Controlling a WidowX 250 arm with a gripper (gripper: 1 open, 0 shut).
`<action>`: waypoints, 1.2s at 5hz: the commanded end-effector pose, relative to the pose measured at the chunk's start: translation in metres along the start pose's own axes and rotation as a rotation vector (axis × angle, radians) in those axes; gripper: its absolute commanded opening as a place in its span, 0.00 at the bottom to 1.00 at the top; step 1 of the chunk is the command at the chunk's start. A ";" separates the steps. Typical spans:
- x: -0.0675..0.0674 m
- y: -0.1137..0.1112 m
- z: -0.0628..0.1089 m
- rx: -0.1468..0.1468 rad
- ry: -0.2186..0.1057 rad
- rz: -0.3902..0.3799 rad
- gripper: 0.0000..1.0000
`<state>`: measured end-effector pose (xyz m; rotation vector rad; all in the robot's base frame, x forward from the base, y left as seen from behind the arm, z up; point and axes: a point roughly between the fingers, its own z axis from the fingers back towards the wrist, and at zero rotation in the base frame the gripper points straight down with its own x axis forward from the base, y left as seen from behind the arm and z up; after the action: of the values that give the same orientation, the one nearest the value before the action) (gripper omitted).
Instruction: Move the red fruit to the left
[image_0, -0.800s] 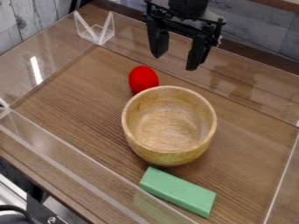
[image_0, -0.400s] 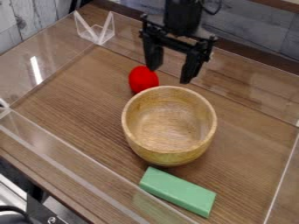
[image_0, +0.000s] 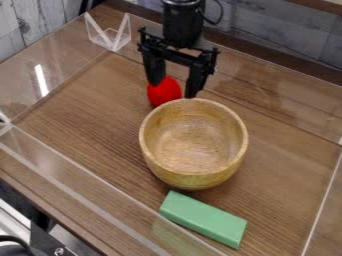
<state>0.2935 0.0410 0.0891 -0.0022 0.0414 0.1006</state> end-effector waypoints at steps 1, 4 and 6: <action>0.008 0.010 0.000 -0.004 -0.063 -0.010 1.00; 0.033 0.020 -0.015 0.007 -0.196 -0.009 1.00; 0.046 0.024 -0.022 0.028 -0.247 0.007 1.00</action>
<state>0.3326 0.0671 0.0565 0.0276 -0.1759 0.1098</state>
